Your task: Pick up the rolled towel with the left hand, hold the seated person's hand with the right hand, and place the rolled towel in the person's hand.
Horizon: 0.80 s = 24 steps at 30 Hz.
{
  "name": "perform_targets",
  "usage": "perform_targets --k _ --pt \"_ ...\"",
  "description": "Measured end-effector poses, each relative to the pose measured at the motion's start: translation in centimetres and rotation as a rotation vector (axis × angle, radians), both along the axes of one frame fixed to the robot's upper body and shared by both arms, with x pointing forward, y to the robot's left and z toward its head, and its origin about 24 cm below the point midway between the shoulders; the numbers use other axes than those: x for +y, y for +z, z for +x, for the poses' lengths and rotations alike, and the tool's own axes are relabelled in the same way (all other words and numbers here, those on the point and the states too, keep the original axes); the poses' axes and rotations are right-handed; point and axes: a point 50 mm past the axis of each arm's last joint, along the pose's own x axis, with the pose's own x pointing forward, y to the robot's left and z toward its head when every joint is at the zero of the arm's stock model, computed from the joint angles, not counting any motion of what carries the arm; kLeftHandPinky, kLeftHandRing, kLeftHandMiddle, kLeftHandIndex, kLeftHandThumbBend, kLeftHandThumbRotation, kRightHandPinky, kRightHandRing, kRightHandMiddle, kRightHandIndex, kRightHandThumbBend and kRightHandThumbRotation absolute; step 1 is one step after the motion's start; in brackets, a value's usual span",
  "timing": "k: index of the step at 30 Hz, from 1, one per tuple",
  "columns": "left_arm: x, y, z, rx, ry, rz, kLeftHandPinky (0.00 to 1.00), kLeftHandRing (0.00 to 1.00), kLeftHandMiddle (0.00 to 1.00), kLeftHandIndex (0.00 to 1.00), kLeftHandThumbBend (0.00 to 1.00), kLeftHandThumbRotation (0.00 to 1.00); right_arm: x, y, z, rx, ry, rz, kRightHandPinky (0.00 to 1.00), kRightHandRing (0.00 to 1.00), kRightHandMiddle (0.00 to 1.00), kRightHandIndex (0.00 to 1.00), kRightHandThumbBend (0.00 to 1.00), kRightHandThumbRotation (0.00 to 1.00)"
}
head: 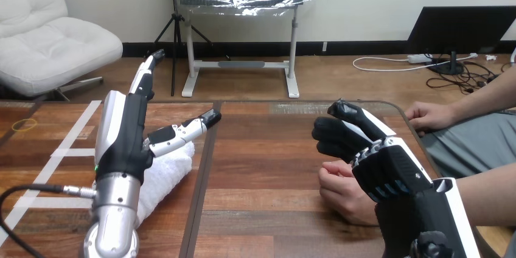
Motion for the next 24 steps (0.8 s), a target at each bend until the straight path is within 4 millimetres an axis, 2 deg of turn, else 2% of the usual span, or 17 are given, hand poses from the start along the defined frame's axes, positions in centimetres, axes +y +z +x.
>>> perform_targets --k 14,24 --pt "-0.2 -1.0 1.0 0.075 0.031 0.057 0.80 0.96 0.99 0.95 0.85 0.38 -0.1 0.0 0.0 -0.001 -0.005 -0.006 0.77 0.79 0.80 0.84 0.90 1.00" --pt "-0.2 -1.9 1.4 0.134 0.075 0.116 0.96 0.99 0.99 0.97 0.87 0.37 -0.3 0.0 0.0 -0.002 -0.013 -0.014 0.75 0.78 0.79 0.83 0.89 1.00"
